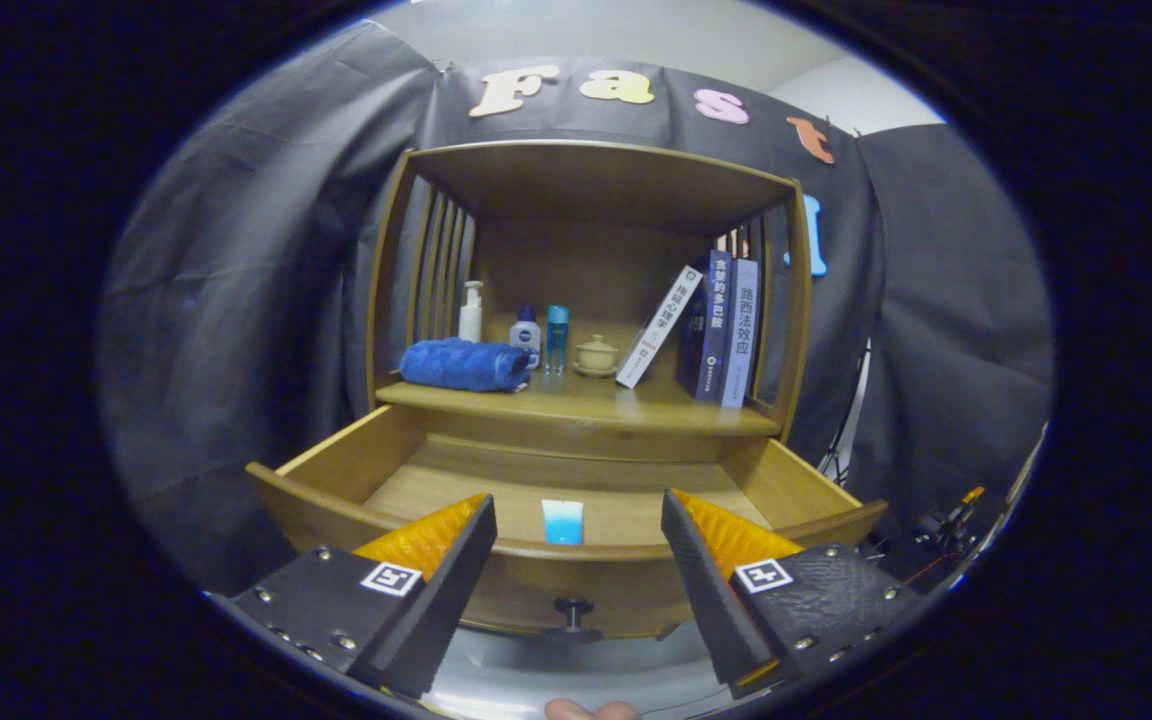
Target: Pull open the drawer, take out the items inside it, and place them on the countertop above the cabinet.
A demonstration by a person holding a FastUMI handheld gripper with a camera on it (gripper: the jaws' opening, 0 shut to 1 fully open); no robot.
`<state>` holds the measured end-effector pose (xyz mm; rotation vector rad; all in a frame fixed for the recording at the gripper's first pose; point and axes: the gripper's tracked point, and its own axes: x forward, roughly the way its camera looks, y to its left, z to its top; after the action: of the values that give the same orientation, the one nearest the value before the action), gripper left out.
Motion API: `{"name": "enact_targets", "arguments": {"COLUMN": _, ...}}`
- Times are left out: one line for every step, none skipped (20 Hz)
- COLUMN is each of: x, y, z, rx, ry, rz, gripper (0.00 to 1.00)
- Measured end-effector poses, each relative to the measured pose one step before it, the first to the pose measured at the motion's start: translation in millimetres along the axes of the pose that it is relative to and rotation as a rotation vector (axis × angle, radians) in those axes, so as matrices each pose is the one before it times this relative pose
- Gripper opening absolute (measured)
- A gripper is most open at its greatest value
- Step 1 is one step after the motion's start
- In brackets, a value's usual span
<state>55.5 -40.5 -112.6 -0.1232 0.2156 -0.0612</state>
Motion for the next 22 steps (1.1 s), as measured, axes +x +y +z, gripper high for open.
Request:
{"name": "enact_targets", "arguments": {"x": 7.48, "y": -0.07, "z": 6.35, "rx": 0.01334, "ry": 0.00900, "rz": -0.00339, "gripper": 0.98}}
{"name": "enact_targets", "arguments": {"x": 7.90, "y": 0.98, "z": 3.52, "rx": 0.00960, "ry": 0.02111, "rz": 0.00081, "gripper": 0.98}}
{"name": "enact_targets", "arguments": {"x": 9.61, "y": 0.82, "z": 3.05, "rx": 0.01115, "ry": 0.02502, "rz": 0.00268, "gripper": 0.98}}
{"name": "enact_targets", "arguments": {"x": 11.52, "y": 2.13, "z": -0.11, "rx": 0.01235, "ry": 0.03582, "rz": 0.01123, "gripper": 0.98}}
{"name": "enact_targets", "arguments": {"x": 11.13, "y": 5.79, "z": -2.23, "rx": 0.01310, "ry": 0.04622, "rz": 0.02779, "gripper": 0.98}}
{"name": "enact_targets", "arguments": {"x": 10.30, "y": 5.68, "z": -5.35, "rx": 0.02673, "ry": 0.06749, "rz": 0.01966, "gripper": 0.98}}
{"name": "enact_targets", "arguments": {"x": 12.36, "y": 3.65, "z": -5.99, "rx": 0.02334, "ry": 0.05929, "rz": 0.02198, "gripper": 0.98}}
{"name": "enact_targets", "arguments": {"x": 11.43, "y": 0.91, "z": -1.21, "rx": 0.01690, "ry": 0.05016, "rz": -0.00212, "gripper": 0.99}}
{"name": "enact_targets", "arguments": {"x": 12.52, "y": -0.28, "z": -3.95, "rx": -0.00891, "ry": 0.05811, "rz": -0.00665, "gripper": 0.99}}
{"name": "enact_targets", "arguments": {"x": 13.63, "y": -7.83, "z": -6.40, "rx": -0.02877, "ry": 0.06059, "rz": -0.04129, "gripper": 0.99}}
{"name": "enact_targets", "arguments": {"x": 10.68, "y": -4.22, "z": -9.13, "rx": -0.03184, "ry": 0.08303, "rz": -0.02777, "gripper": 0.99}}
{"name": "enact_targets", "arguments": {"x": 10.14, "y": 2.01, "z": -9.22, "rx": -0.01876, "ry": 0.07761, "rz": 0.00407, "gripper": 0.99}}
{"name": "enact_targets", "arguments": {"x": 5.48, "y": 10.79, "z": -14.73, "rx": -0.00472, "ry": 0.09016, "rz": 0.03609, "gripper": 0.99}}
{"name": "enact_targets", "arguments": {"x": 8.97, "y": 6.12, "z": -8.29, "rx": 0.00892, "ry": 0.06613, "rz": 0.04101, "gripper": 0.98}}
{"name": "enact_targets", "arguments": {"x": 10.50, "y": 4.27, "z": -5.82, "rx": 0.01807, "ry": 0.05085, "rz": 0.02105, "gripper": 0.92}}
{"name": "enact_targets", "arguments": {"x": 12.15, "y": 1.58, "z": 0.61, "rx": 0.01325, "ry": 0.02230, "rz": 0.00349, "gripper": 0.86}}
{"name": "enact_targets", "arguments": {"x": 5.22, "y": -6.23, "z": 2.78, "rx": 0.00172, "ry": 0.02639, "rz": -0.02266, "gripper": 0.85}}
{"name": "enact_targets", "arguments": {"x": 9.24, "y": -5.53, "z": 0.54, "rx": -0.00608, "ry": 0.01817, "rz": -0.04192, "gripper": 0.85}}
{"name": "enact_targets", "arguments": {"x": 6.53, "y": -4.13, "z": -1.16, "rx": -0.00228, "ry": 0.02337, "rz": -0.02552, "gripper": 0.85}}
{"name": "enact_targets", "arguments": {"x": 3.64, "y": -1.09, "z": -1.62, "rx": 0.00484, "ry": 0.02295, "rz": -0.00953, "gripper": 0.85}}
{"name": "enact_targets", "arguments": {"x": 6.73, "y": -3.32, "z": -2.68, "rx": 0.00465, "ry": 0.02486, "rz": -0.01900, "gripper": 0.85}}
{"name": "enact_targets", "arguments": {"x": 7.85, "y": -4.21, "z": -7.43, "rx": 0.00142, "ry": 0.04337, "rz": -0.01655, "gripper": 0.79}}
